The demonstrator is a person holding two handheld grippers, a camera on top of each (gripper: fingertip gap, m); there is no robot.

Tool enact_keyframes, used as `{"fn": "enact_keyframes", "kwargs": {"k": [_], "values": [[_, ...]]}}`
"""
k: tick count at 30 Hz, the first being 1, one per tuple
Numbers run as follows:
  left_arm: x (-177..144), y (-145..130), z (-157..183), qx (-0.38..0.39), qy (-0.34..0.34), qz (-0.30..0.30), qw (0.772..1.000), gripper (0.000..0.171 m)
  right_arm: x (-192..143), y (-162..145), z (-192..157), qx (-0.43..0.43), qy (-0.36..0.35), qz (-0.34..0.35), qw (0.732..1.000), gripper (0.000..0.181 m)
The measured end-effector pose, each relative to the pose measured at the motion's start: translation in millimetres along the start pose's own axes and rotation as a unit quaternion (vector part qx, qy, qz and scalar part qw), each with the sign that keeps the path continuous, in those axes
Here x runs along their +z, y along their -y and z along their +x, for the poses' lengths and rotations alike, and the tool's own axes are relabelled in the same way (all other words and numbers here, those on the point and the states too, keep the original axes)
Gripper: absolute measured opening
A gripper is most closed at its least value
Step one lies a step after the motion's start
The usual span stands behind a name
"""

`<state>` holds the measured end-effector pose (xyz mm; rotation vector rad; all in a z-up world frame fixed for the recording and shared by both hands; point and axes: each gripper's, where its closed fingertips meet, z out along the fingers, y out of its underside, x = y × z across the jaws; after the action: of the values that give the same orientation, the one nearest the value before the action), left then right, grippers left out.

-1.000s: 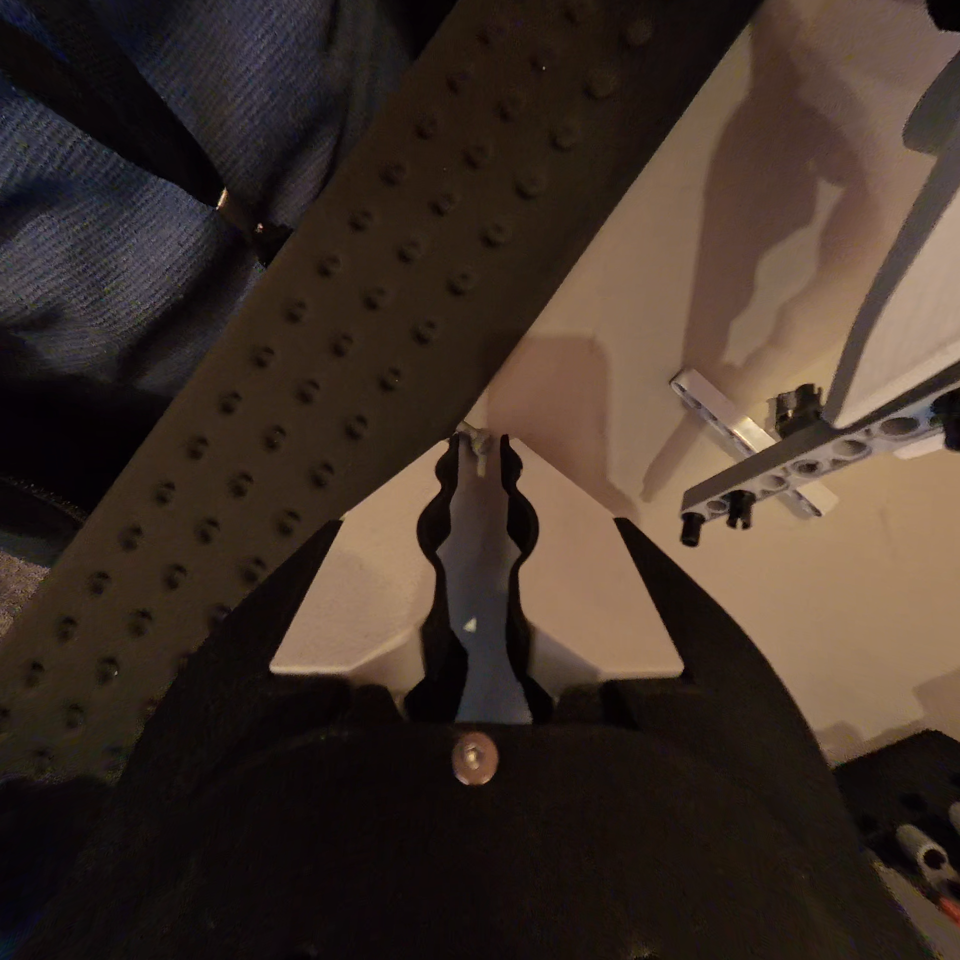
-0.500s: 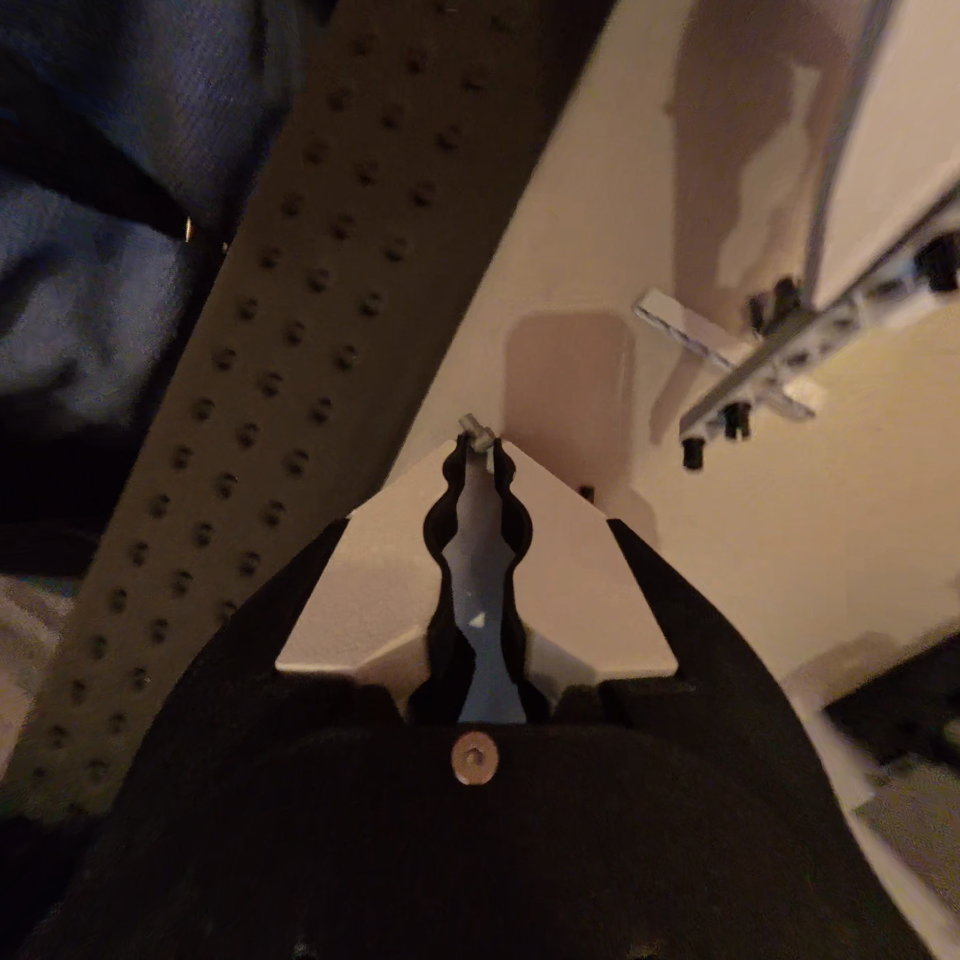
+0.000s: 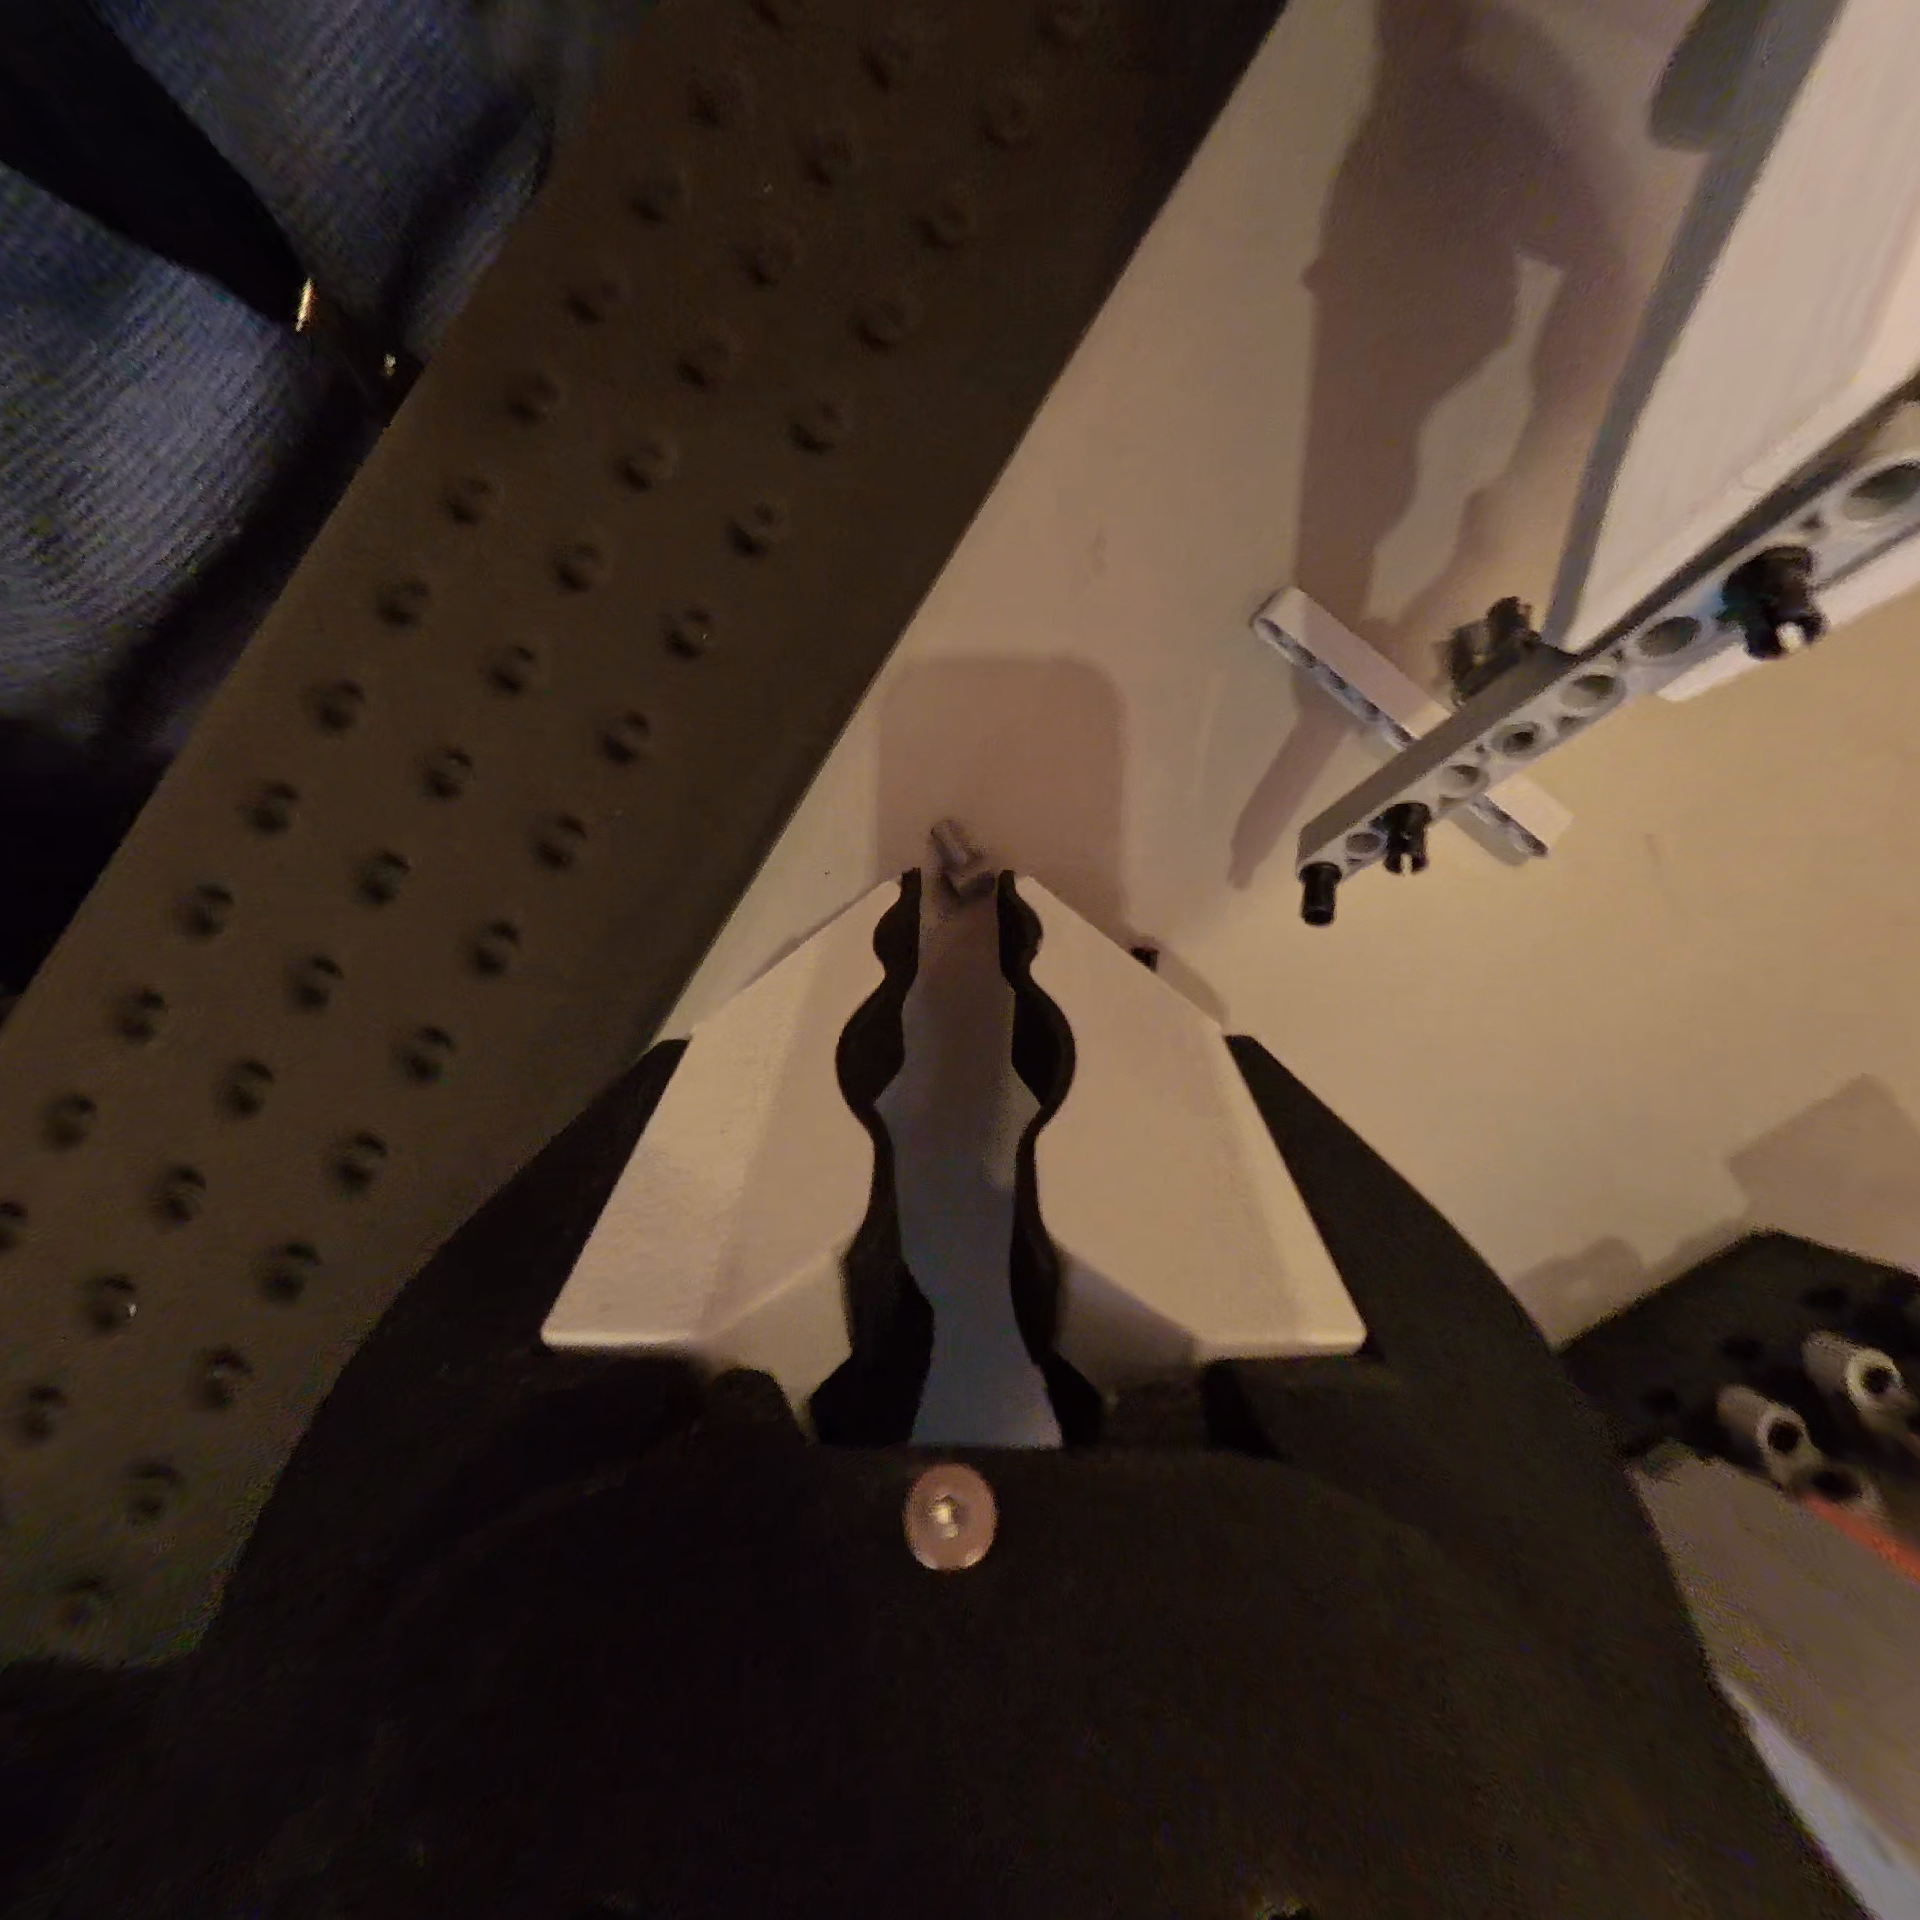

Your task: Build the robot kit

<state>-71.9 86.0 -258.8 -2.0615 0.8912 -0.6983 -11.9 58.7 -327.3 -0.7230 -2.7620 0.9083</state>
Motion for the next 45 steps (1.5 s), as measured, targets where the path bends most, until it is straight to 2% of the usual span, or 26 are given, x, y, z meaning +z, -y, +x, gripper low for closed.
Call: {"fn": "enact_keyframes", "kwargs": {"k": [7,11,14,19,23,29,39,45], "values": [[2,-4,-1,-0.003,-0.007,-0.007,1.000,0.005,6,1,1,-0.021,0.037,-0.004,0.999,0.006],[3,-4,0,-0.004,-0.011,-0.009,1.000,0.005,3,1,-1,0.013,0.034,0.002,0.999,0.005],[4,-5,1,0.001,-0.008,-0.015,1.000,0.005,-8,4,3,0.059,0.004,0.020,0.998,0.005],[9,-6,7,0.029,0.006,-0.037,0.999,0.005,-51,20,29,0.137,-0.104,0.067,0.983,0.004],[19,-6,11,0.059,0.027,-0.069,0.995,0.005,-64,33,38,0.154,-0.157,0.077,0.973,0.004],[29,-8,12,0.088,0.052,-0.107,0.989,0.005,-63,39,41,0.156,-0.180,0.068,0.969,0.004],[39,-10,13,0.114,0.070,-0.138,0.981,0.005,-56,28,37,0.139,-0.194,-0.002,0.971,0.004],[46,-7,9,0.105,0.071,-0.124,0.984,0.005,-59,21,39,0.168,-0.190,0.034,0.967,0.004]]}}
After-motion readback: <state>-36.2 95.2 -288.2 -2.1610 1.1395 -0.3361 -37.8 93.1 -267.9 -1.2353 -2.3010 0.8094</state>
